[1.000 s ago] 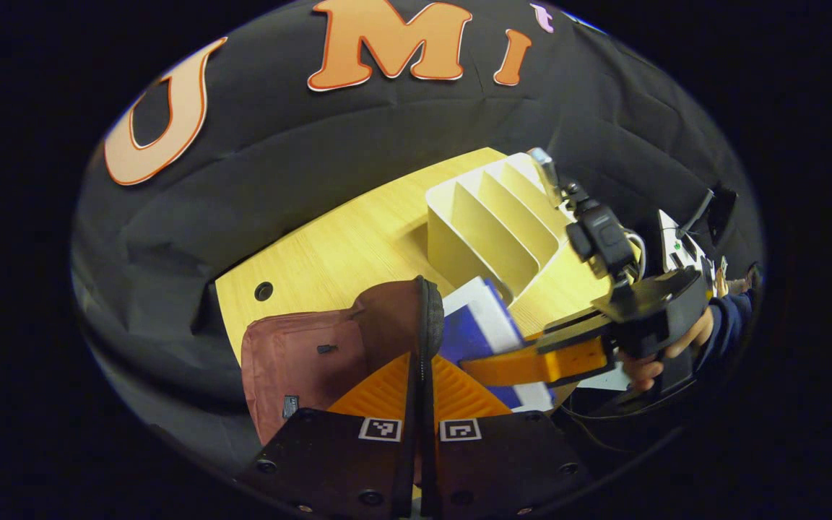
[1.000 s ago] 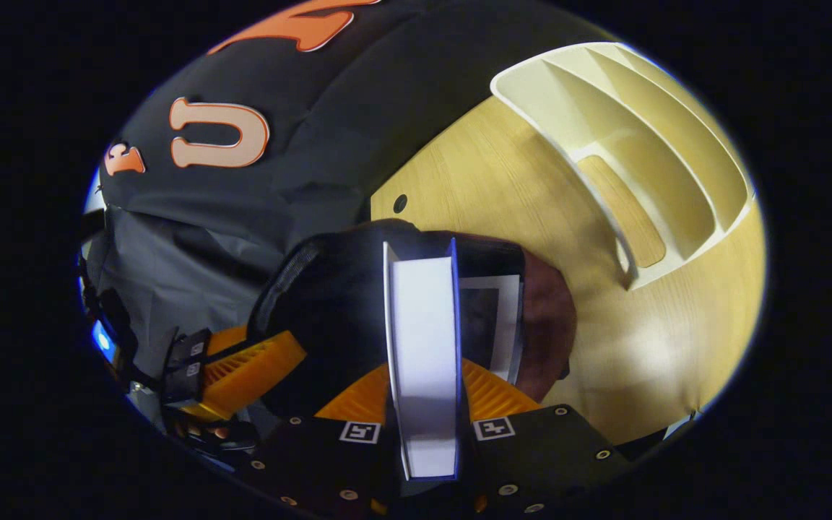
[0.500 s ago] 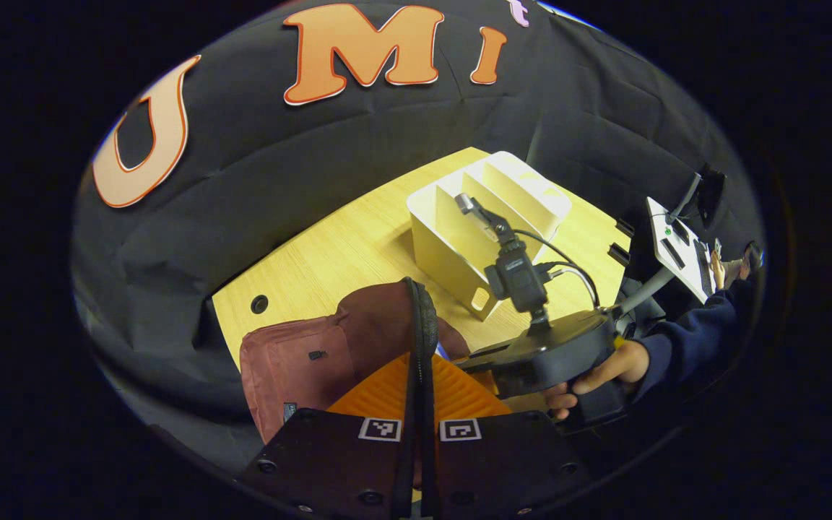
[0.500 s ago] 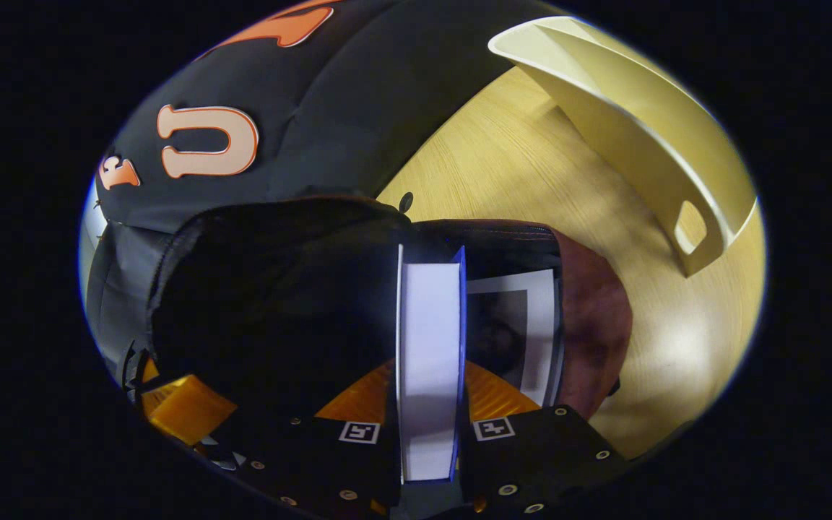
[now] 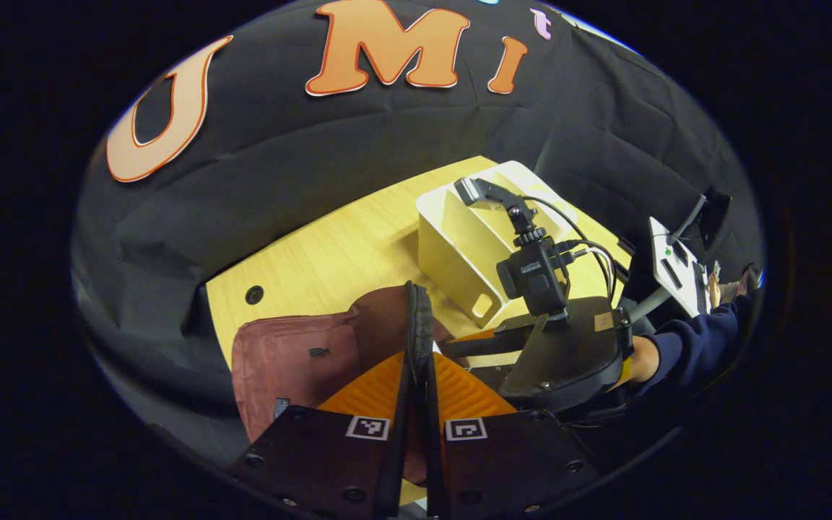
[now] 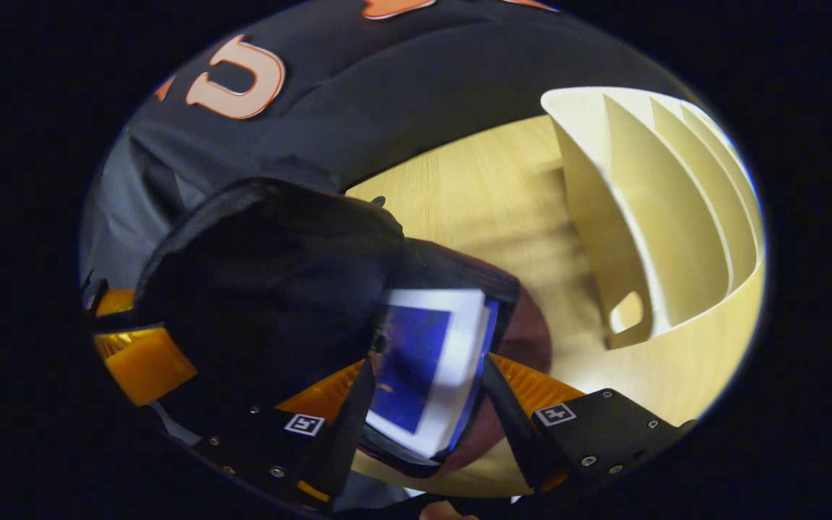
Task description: Open the schoolbag, grab two books from the bookshelf and put them into the schoolbag.
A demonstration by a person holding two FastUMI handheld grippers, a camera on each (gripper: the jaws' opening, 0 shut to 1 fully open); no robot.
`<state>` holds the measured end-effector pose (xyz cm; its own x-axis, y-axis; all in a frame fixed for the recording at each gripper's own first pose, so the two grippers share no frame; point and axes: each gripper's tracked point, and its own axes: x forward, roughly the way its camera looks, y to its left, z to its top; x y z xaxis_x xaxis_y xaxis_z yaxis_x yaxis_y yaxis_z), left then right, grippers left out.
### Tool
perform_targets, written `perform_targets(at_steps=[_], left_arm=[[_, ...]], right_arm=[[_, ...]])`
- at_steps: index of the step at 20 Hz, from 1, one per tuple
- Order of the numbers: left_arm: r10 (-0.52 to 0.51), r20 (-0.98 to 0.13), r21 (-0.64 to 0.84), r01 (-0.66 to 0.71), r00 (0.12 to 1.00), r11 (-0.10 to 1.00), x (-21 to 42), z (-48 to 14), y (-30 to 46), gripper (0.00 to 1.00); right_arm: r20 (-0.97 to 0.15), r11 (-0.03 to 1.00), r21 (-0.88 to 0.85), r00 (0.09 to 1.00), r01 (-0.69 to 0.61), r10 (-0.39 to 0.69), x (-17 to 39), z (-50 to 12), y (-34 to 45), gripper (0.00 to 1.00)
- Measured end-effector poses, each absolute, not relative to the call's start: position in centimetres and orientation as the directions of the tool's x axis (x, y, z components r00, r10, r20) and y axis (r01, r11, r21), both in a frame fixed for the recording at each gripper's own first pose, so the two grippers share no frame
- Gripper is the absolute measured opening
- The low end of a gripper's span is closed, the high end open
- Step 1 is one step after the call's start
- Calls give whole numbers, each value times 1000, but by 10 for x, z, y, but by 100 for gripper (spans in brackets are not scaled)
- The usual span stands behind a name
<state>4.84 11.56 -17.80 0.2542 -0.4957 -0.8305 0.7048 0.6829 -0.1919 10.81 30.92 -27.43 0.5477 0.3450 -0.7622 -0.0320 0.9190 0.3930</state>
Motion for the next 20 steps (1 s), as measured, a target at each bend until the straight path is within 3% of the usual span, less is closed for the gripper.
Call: perform_targets(at_steps=[3, 6, 8, 11, 12, 18, 20], left_arm=[[-526, -811, -217, 705, 255, 675, 43, -178, 104, 28], [-517, -810, -219, 676, 276, 704, 38, -180, 95, 38], [-507, -811, -222, 650, 291, 727, 31, -182, 86, 53], [-491, -806, -225, 596, 330, 771, 21, -178, 66, 61], [-488, -804, -234, 573, 340, 785, 18, -177, 55, 71], [-441, -757, -241, 422, 482, 874, 5, -154, -5, 93], [-429, -718, -241, 382, 548, 892, 1, -139, -30, 95]], right_arm=[[-767, 949, 311, 578, -45, 279, 103, -270, 283, 95], [-755, 960, 278, 612, -27, 236, 93, -251, 246, 96], [-735, 967, 251, 644, -30, 211, 87, -234, 216, 95], [-695, 973, 227, 693, -41, 191, 84, -210, 170, 96], [-681, 976, 214, 709, -43, 180, 82, -201, 153, 96], [-538, 991, 105, 834, -78, 122, 73, -128, 57, 96], [-496, 992, 81, 860, -92, 121, 69, -108, 31, 95]])
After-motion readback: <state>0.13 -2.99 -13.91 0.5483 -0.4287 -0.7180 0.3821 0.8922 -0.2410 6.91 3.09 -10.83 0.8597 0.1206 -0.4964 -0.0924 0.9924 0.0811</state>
